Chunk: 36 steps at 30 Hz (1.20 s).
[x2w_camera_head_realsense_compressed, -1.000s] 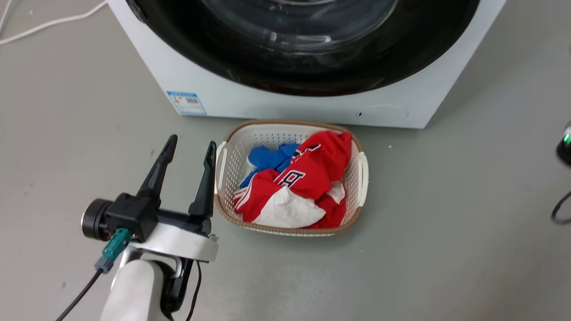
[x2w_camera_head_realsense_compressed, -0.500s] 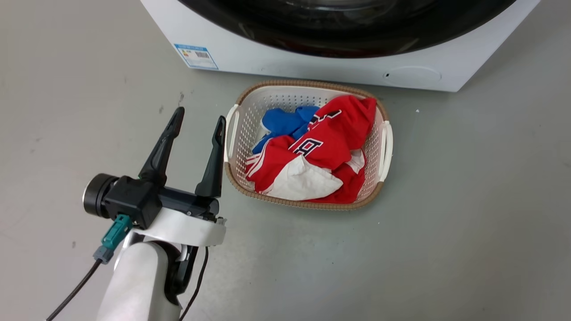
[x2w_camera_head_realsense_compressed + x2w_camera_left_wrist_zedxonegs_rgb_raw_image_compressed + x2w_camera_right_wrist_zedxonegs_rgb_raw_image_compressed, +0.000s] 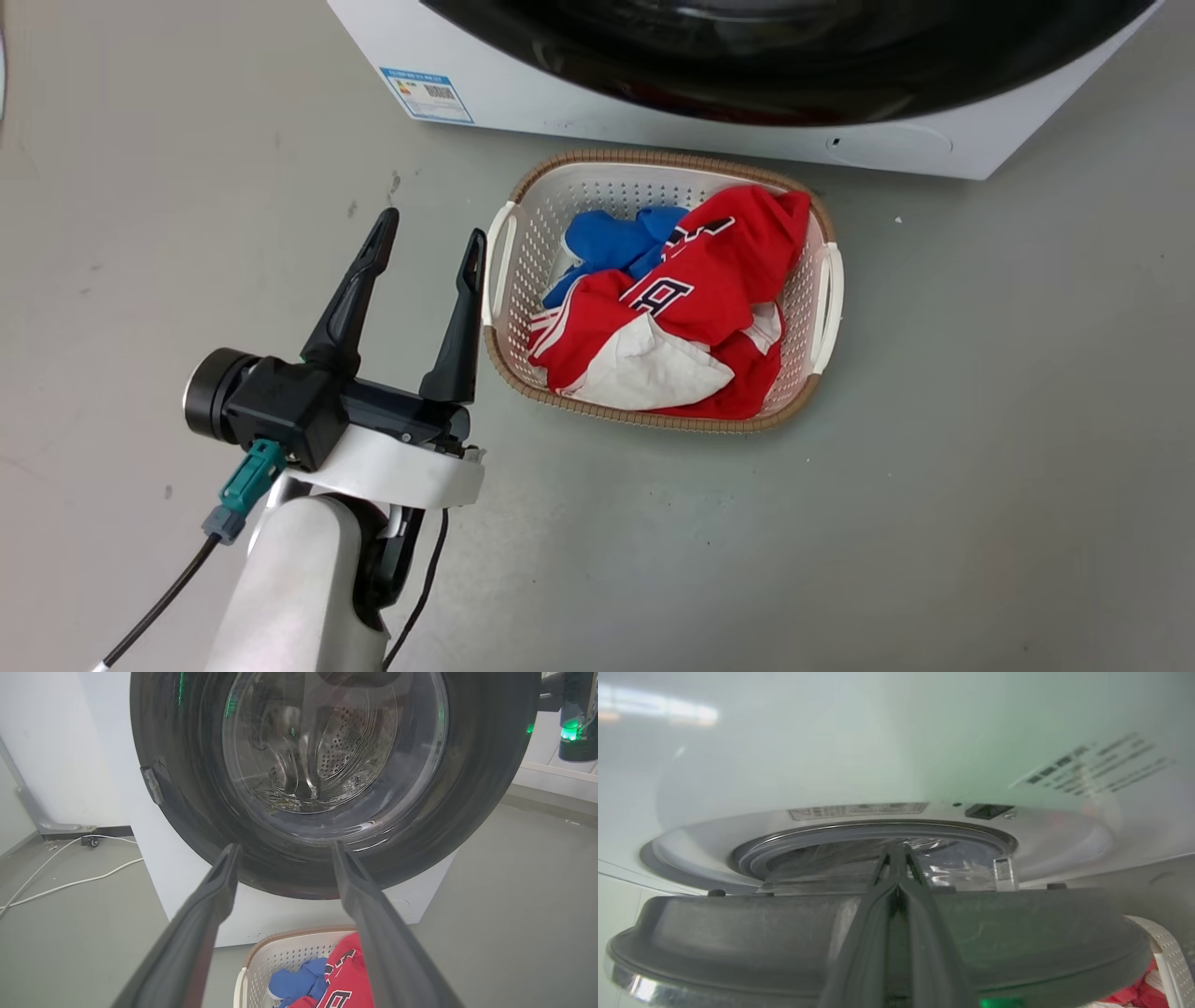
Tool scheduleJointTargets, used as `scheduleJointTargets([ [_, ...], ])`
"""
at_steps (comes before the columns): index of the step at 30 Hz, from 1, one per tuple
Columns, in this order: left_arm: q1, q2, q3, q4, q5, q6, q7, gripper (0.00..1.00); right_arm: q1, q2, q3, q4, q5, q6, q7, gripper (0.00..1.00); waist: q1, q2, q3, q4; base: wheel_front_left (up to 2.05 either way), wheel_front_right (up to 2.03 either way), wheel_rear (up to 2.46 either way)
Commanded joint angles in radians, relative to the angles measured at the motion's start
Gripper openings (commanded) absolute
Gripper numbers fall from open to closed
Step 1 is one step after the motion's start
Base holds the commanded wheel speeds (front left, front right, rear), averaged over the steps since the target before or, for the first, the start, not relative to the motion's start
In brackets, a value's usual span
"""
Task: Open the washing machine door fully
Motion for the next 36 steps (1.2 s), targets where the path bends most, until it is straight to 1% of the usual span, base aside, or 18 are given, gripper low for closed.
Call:
scheduleJointTargets([
  [1,0.003,-0.003,-0.003,0.002,-0.002,-0.002,-0.003,1.0,0.04,0.04,0.014,0.01,0.001,0.0,0.047,0.0,-0.0001,0.0,-0.015,0.001,0.0,0.0,0.0],
  [8,0.034,0.005,-0.019,0.025,0.005,-0.002,-0.003,1.0,0.152,0.027,0.022,-0.024,0.016,0.0,0.18,0.0,-0.0001,0.0,-0.095,-0.004,0.0,0.0,0.0],
  [11,0.057,0.01,-0.024,0.039,0.005,-0.002,-0.003,1.0,0.224,0.041,0.033,-0.061,0.02,0.0,0.235,0.0,-0.0001,0.0,-0.142,-0.01,0.0,0.0,0.0],
  [17,0.115,0.014,-0.029,0.059,0.006,-0.002,-0.003,1.0,0.387,0.1,0.047,-0.162,0.042,0.0,0.324,0.0,-0.0001,0.0,-0.236,-0.016,0.0,0.0,0.0],
  [21,0.15,0.016,-0.036,0.072,0.005,-0.002,-0.003,1.0,0.495,0.142,0.051,-0.249,0.059,0.0,0.367,0.0,-0.0001,0.0,-0.289,-0.013,0.0,0.0,0.0],
  [29,0.207,0.017,-0.055,0.095,0.003,-0.002,-0.003,1.0,0.713,0.25,0.057,-0.435,0.106,0.001,0.438,0.0,-0.0001,0.0,-0.376,0.008,0.0,0.0,0.0],
  [33,0.22,0.013,-0.068,0.109,-0.001,-0.002,-0.003,1.0,0.808,0.283,0.082,-0.52,0.122,0.0,0.461,0.0,-0.0001,0.0,-0.402,0.024,0.0,0.0,0.0],
  [36,0.222,0.013,-0.076,0.114,-0.002,-0.002,-0.003,1.0,0.865,0.294,0.11,-0.58,0.143,0.0,0.47,0.0,-0.0001,0.0,-0.413,0.033,0.0,0.0,0.0],
])
